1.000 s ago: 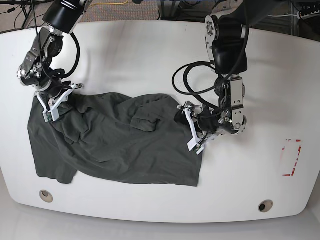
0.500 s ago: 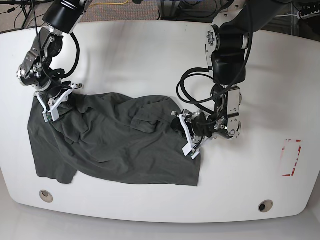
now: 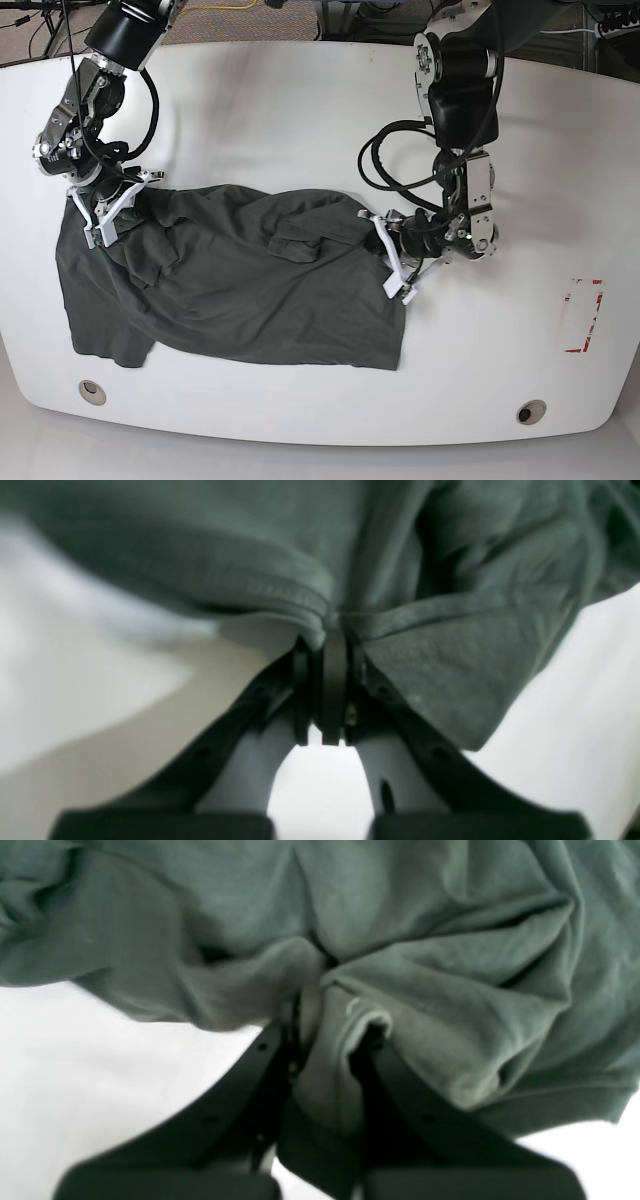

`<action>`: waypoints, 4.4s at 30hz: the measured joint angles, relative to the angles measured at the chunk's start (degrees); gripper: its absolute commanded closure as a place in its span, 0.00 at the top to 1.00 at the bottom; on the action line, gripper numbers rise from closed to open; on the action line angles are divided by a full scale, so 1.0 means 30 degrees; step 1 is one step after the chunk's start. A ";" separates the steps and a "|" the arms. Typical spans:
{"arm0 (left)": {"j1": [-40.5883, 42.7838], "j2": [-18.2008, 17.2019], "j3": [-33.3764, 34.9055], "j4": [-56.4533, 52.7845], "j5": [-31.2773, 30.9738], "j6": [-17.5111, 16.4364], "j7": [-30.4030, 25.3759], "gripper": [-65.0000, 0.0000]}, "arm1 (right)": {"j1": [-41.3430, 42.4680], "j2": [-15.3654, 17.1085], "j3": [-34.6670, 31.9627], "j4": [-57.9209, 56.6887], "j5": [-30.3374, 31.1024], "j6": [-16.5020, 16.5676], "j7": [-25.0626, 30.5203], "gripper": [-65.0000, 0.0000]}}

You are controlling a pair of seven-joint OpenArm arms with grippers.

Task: Fold the T-shirt properly
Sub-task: 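Move the left gripper to the shirt's middle and grasp a fold, then pull the grasped fold with the left gripper away from the right gripper, then lift the shirt with both grippers, swing it, and lay it down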

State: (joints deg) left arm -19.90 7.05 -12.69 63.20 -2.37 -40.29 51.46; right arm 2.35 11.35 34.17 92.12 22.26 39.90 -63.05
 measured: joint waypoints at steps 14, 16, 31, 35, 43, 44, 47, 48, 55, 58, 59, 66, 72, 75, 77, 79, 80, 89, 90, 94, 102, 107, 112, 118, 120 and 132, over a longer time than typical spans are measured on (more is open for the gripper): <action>0.1202 -0.3264 -0.1902 0.3978 0.0430 0.0131 0.2922 0.00 | 0.0175 -0.0568 -0.0087 0.0692 0.0022 0.0015 0.0073 0.00; 0.1515 -0.3614 -0.1902 0.4342 0.0430 0.0124 0.2929 0.00 | 0.0160 -0.0619 -0.0124 0.0692 0.0022 0.0022 0.0066 0.00; 0.3206 -0.5093 -0.3249 0.6943 0.0080 -0.0022 0.3264 0.00 | 0.0000 -0.1071 -0.0095 0.0692 0.0007 0.0022 0.0007 0.00; 0.3257 -0.5792 -0.4386 0.6965 0.0372 0.0000 0.4131 0.00 | 0.0015 -0.1035 -0.0087 0.0692 0.0022 0.0022 -0.0007 0.00; 0.3169 -0.6572 -0.5748 0.7023 0.0058 0.0044 0.4342 0.00 | 0.0568 -0.1035 -0.0102 0.0685 0.0160 0.0073 -0.1020 0.00; 0.3155 -0.6594 -0.5836 0.7031 0.0051 0.0044 0.4350 0.00 | 0.0714 -0.1035 -0.0102 0.0692 0.0153 0.0058 -0.1115 0.00; 0.3060 -0.6594 -0.6018 0.7053 -0.0007 0.0044 0.4626 0.01 | 0.1035 -0.1035 -0.0146 0.0692 0.0226 0.0066 -0.1158 0.00; 0.2951 -0.6564 -0.6018 0.7082 0.0007 0.0051 0.4962 0.01 | 0.1093 -0.1035 -0.0160 0.0707 0.0313 0.0066 -0.1158 0.00; 0.2266 -0.6426 -0.6302 0.9384 -0.0117 0.0015 0.6484 0.01 | 0.1712 -0.1129 -0.0517 0.0699 0.0255 0.0066 -0.1821 0.00; 0.1523 -0.6390 -0.6295 1.0462 -0.0124 0.0044 0.6965 0.01 | 0.2514 -0.1049 -0.1005 0.0685 0.0109 0.0058 -0.2157 0.00; 0.1173 -0.6382 -0.6295 1.0775 -0.0095 0.0029 0.7322 0.01 | 0.2878 -0.1071 -0.1122 0.0685 0.0102 0.0066 -0.2127 0.00; -0.2455 -0.6499 -0.5807 1.1854 -0.0029 0.0058 0.9428 0.01 | 0.5770 -0.0532 -0.1464 0.0670 0.0372 0.0131 -0.1916 0.00; -0.5654 -0.6353 -0.5646 1.1861 -0.0313 0.0058 0.9573 0.01 | 0.8976 0.0321 -0.2557 -0.0539 0.0022 0.0080 -0.2011 0.00; -0.7213 -0.6346 -0.5661 1.1854 -0.0080 0.0058 0.9734 0.01 | 1.0921 0.0554 -0.3126 -0.1749 0.0182 0.0160 -0.2040 0.00; -0.8189 -0.6309 -0.5734 1.1854 0.0022 0.0102 0.9857 0.01 | 1.2160 0.0707 -0.3417 -0.2441 0.0262 0.0175 -0.1923 0.00; -0.9136 -0.6237 -0.5836 1.1854 0.0102 0.0109 0.9923 0.01 | 1.3559 0.0947 -0.3810 -0.3133 0.0233 0.0168 -0.1923 0.00; -0.9719 -0.6200 -0.5872 1.1846 0.0168 0.0102 0.9930 0.01 | 1.4294 0.1144 -0.4095 -0.3752 0.0284 0.0197 -0.1902 0.00; -1.3945 -0.5974 -0.5799 1.0433 -0.0044 0.0109 0.9930 0.01 | 2.0669 0.2193 -0.6229 -0.7461 0.0015 0.0051 -0.1392 0.00; -1.4331 -0.5974 -0.5829 1.0353 0.0007 0.0109 0.9923 0.01 | 2.1187 0.2288 -0.6521 -0.7708 0.0036 0.0073 -0.1341 0.00; -1.5992 -0.6120 -0.5894 0.9748 0.0219 0.0117 0.9930 0.01 | 2.3066 0.2667 -0.7504 -0.8320 0.0255 0.0138 -0.1093 0.00; -1.6342 -0.6003 -0.5901 0.8444 0.0058 0.0117 0.9785 0.01 | 2.3664 0.3475 -0.7876 -0.8043 0.0554 0.0204 -0.1698 0.00; -1.4739 -0.6011 -0.5887 0.8488 -0.0277 0.0117 0.9806 0.01 | 2.2214 0.3854 -0.7402 -0.7774 0.1137 0.0204 -0.2018 0.00; -1.2342 -0.5880 -0.6856 0.8466 -0.0415 0.0109 0.9362 0.01 | 1.8841 0.4182 -0.6156 -0.6674 0.2630 0.0197 -0.2200 0.00; -0.9194 -0.5909 -0.7759 0.8408 0.0153 0.0117 0.9253 0.01 | 1.3784 0.4109 -0.4517 -0.4357 0.3031 0.0117 -0.2222 0.00; -0.8058 -0.5974 -0.7883 0.8408 0.0080 0.0109 0.8830 0.01 | 1.1948 0.3963 -0.3920 -0.3650 0.3082 0.0160 -0.2237 0.00; -0.0576 -0.6025 -0.8422 0.8262 0.0364 0.0109 0.6382 0.01 | 0.3089 0.1479 -0.1326 -0.2047 0.3118 0.0051 -0.1297 0.00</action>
State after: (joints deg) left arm -21.63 -11.03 -37.95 87.99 -1.28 -39.97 70.61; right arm 11.62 15.79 30.20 85.97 31.62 40.05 -66.94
